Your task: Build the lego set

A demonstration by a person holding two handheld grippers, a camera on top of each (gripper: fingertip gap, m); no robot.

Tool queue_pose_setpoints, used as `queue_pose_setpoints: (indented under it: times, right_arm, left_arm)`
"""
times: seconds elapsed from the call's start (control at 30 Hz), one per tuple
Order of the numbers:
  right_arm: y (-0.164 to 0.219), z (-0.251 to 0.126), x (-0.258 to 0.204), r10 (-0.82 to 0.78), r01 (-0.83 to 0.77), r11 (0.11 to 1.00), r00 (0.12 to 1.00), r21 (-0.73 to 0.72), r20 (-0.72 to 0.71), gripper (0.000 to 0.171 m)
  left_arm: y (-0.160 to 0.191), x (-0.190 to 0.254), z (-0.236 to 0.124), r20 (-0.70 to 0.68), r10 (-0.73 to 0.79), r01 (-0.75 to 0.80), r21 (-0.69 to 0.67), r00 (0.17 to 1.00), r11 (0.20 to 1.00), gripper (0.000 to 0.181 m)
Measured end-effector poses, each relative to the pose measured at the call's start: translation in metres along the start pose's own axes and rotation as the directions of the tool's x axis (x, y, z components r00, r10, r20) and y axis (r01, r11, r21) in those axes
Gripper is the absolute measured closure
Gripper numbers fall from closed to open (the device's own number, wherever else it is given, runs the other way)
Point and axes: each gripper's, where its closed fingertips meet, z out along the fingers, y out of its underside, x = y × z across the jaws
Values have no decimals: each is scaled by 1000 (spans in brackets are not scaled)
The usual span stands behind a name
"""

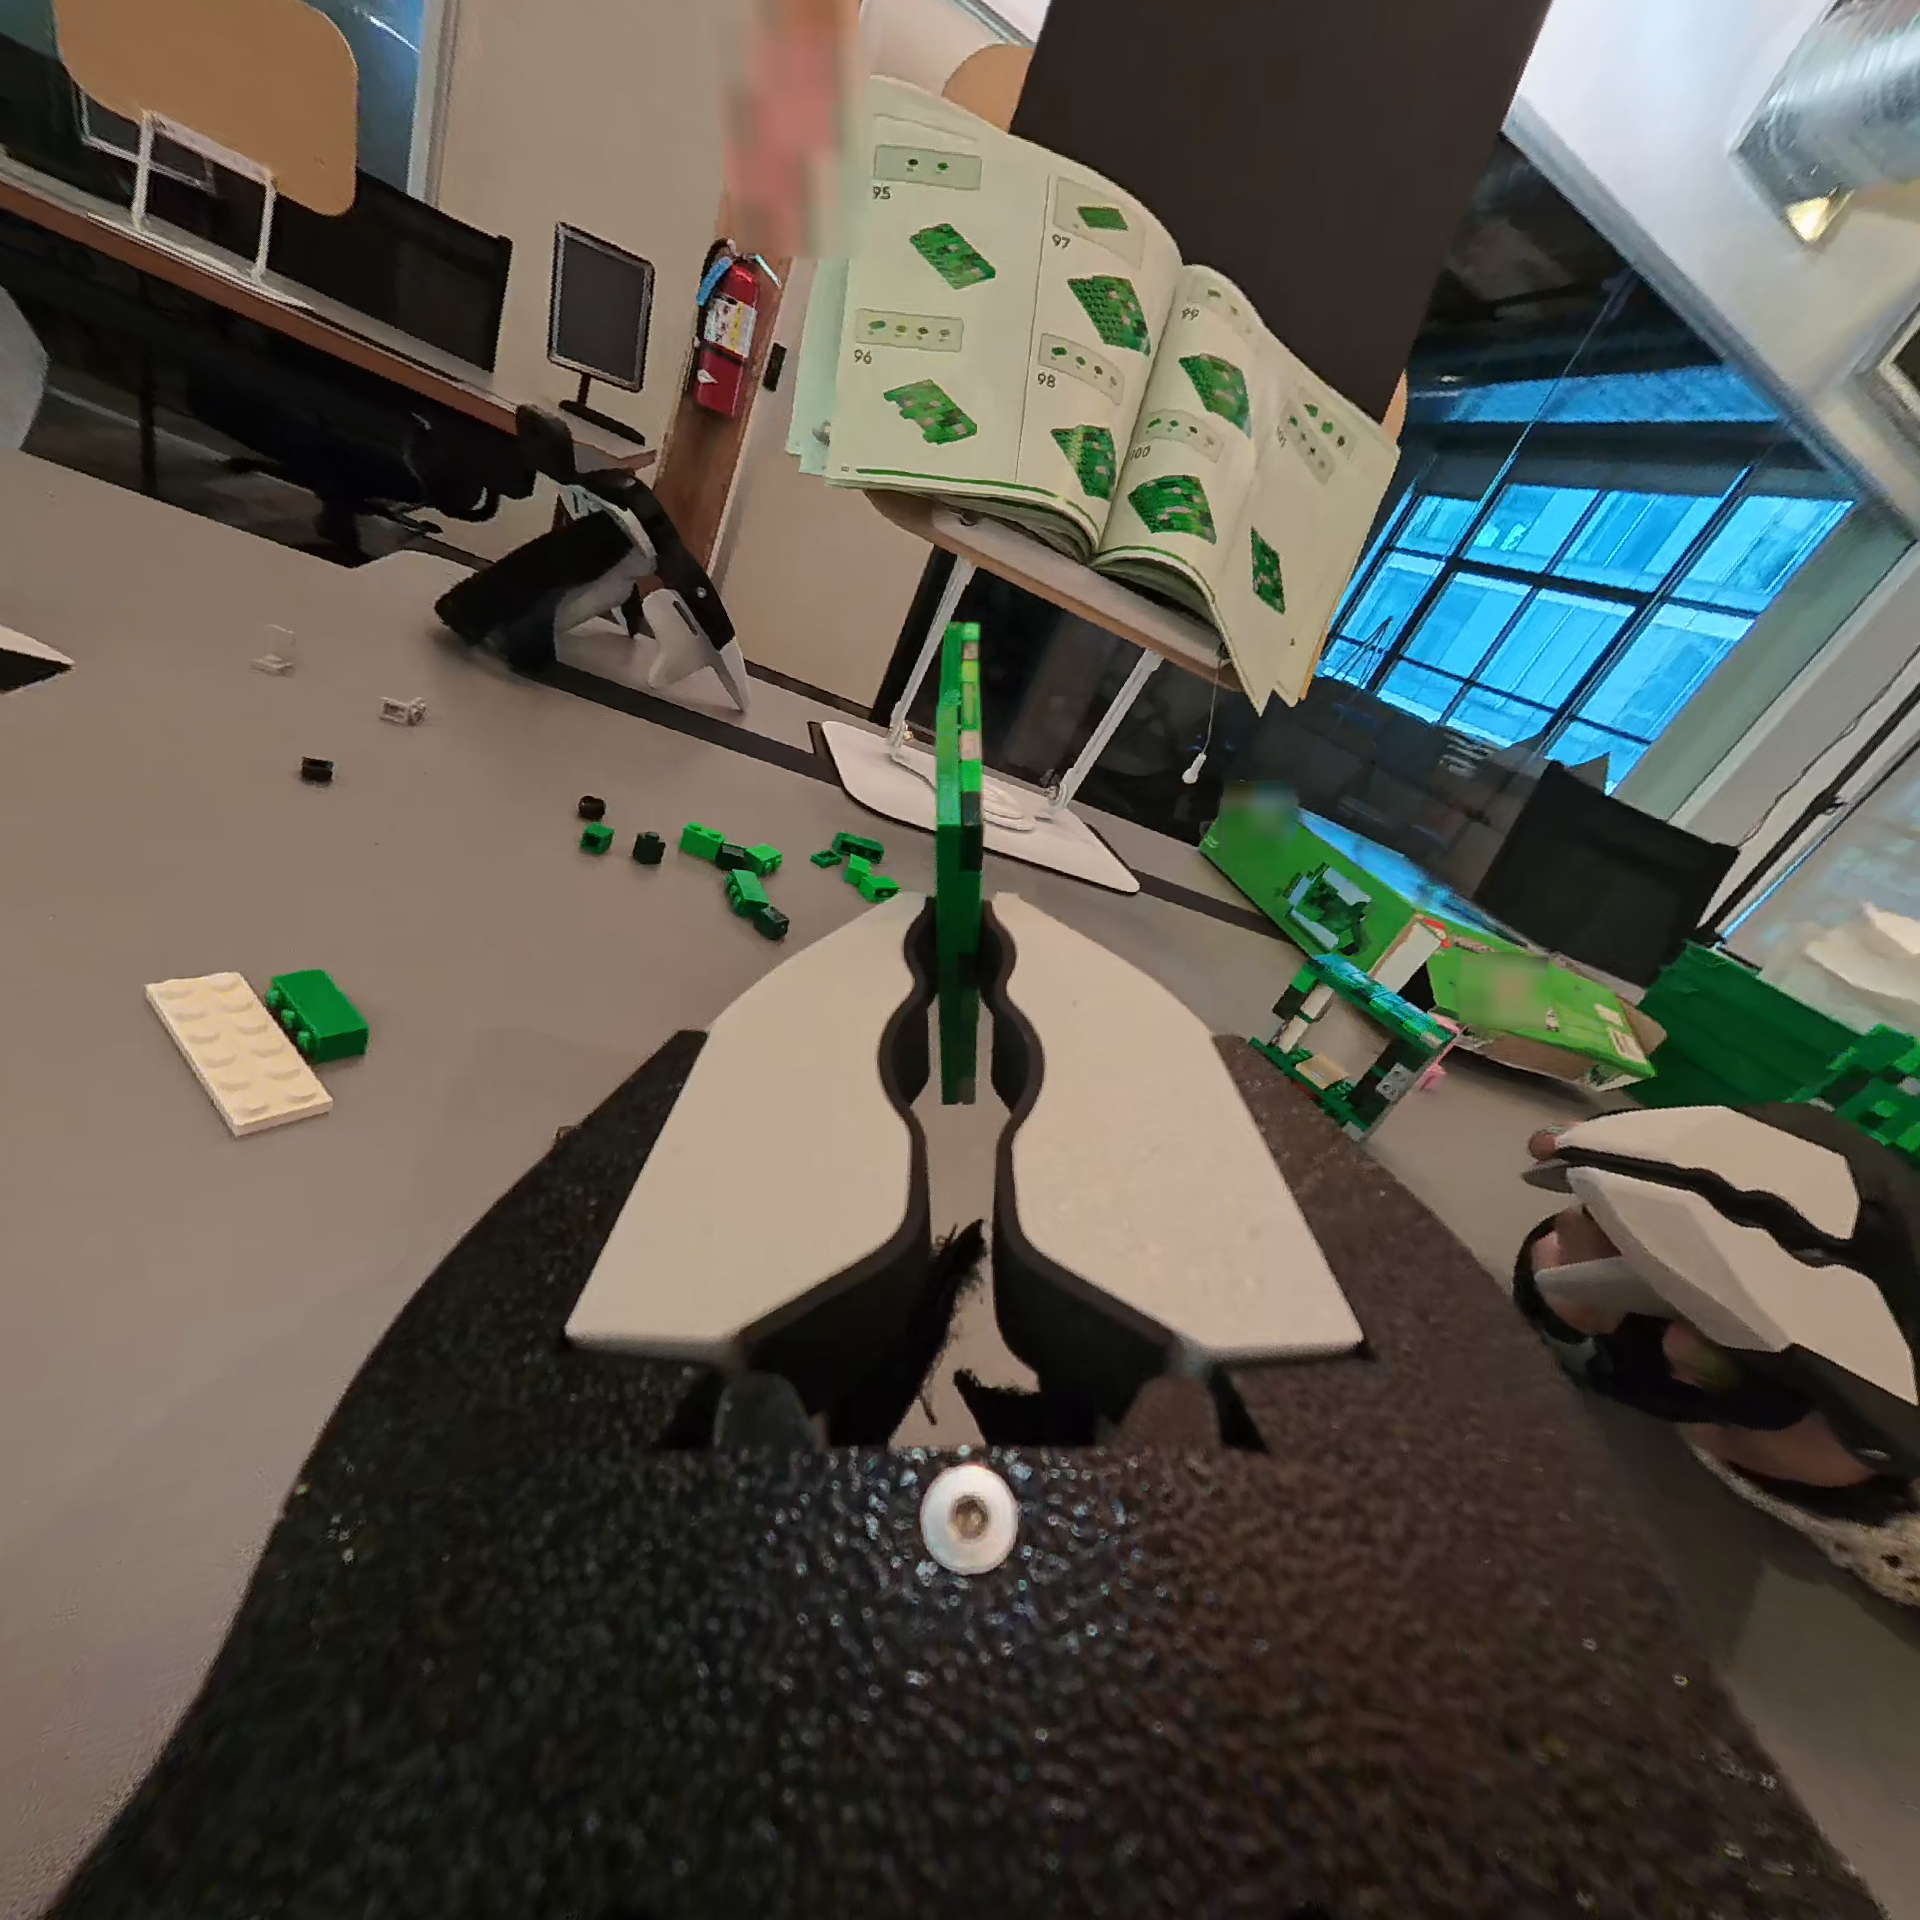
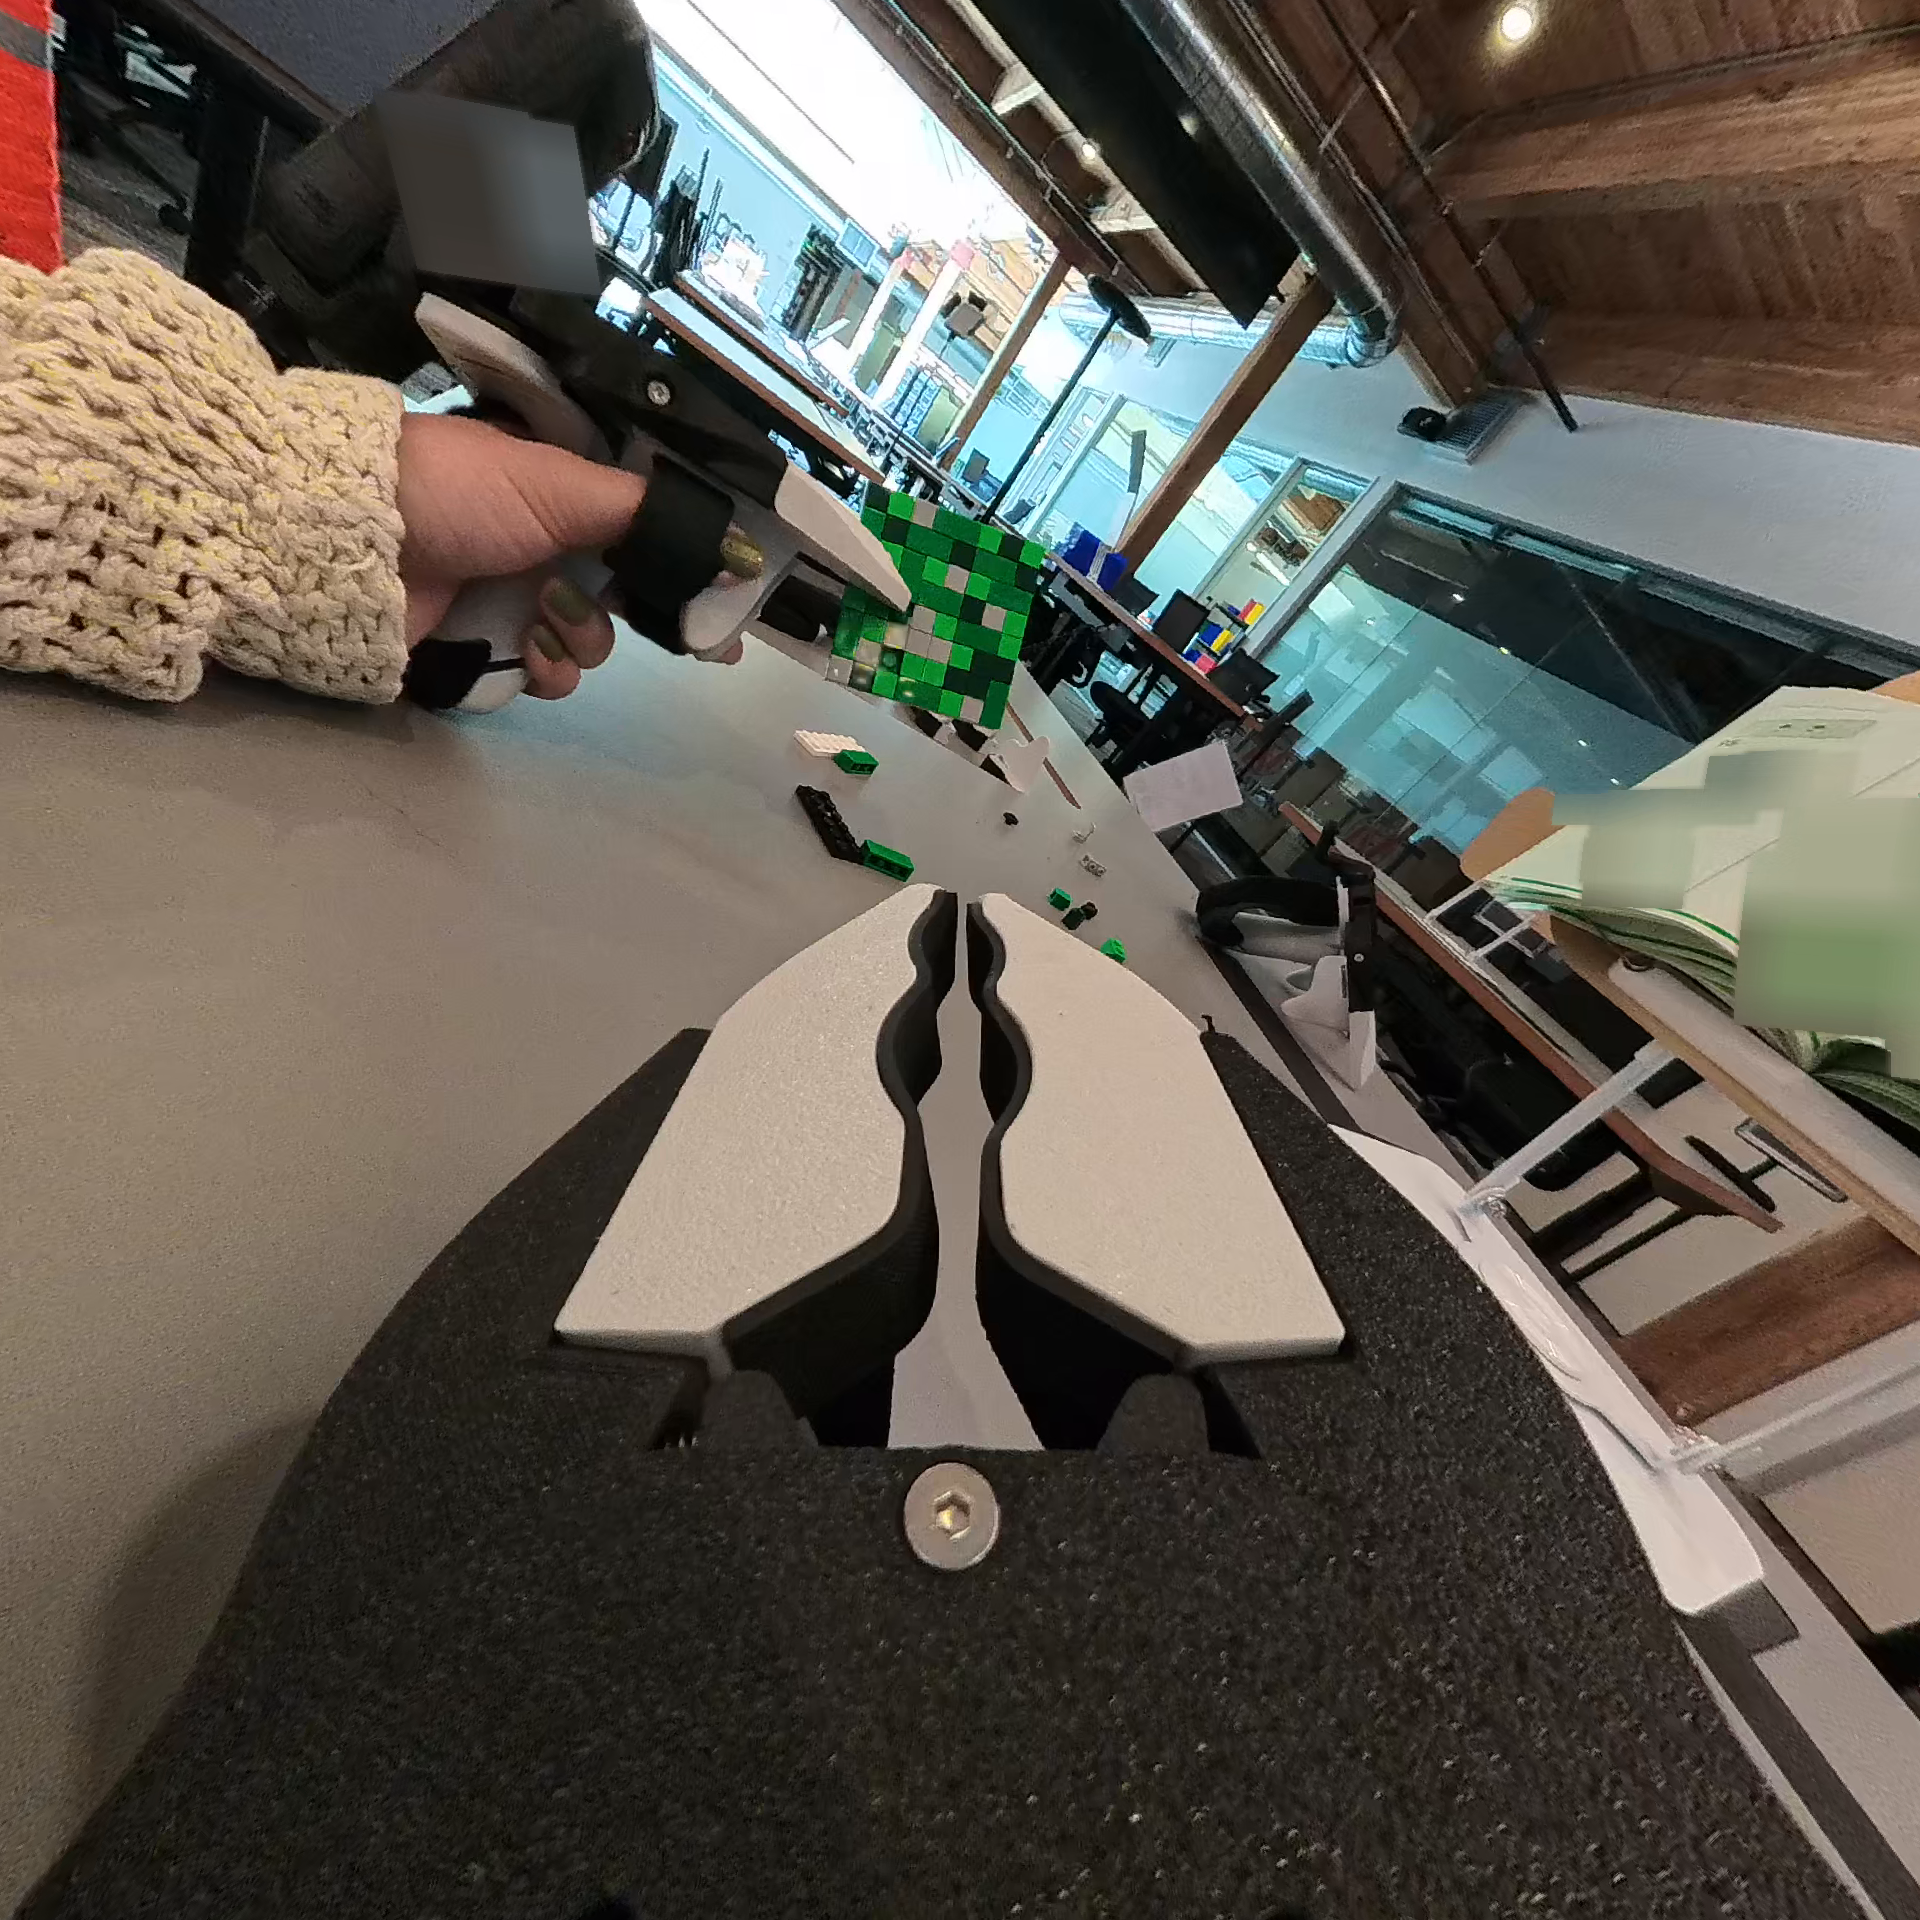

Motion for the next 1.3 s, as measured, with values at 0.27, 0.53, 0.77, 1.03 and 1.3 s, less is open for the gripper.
queue_pose_setpoints:
  times: [0.27, 0.53, 0.77, 1.03, 1.3]
  right_arm:
    - [0, 0, 0, 1, -1, 1000, 1000, 1, -2, 170]
    - [0, 0, 0, 3, -3, 1000, 1000, -1, 1, 170]
    - [1, 0, 0, 5, -5, 1000, 1000, -3, 1, 170]
    - [1, 1, -1, 4, -4, 1000, 1000, -3, 4, 170]
    - [1, 1, -1, -3, 3, 1000, 1000, -5, 7, 170]
  left_arm:
    - [7, 2, 3, 57, 154, -150, -59, 986, 987, 175]
    - [56, 26, 19, -87, 444, -445, -345, 892, 827, 175]
    - [82, 28, 23, -178, 426, -456, -485, 887, 746, 175]
    - [80, 24, 24, -158, 403, -426, -490, 902, 761, 165]
    - [90, 21, 24, -159, 413, -428, -546, 897, 720, 169]
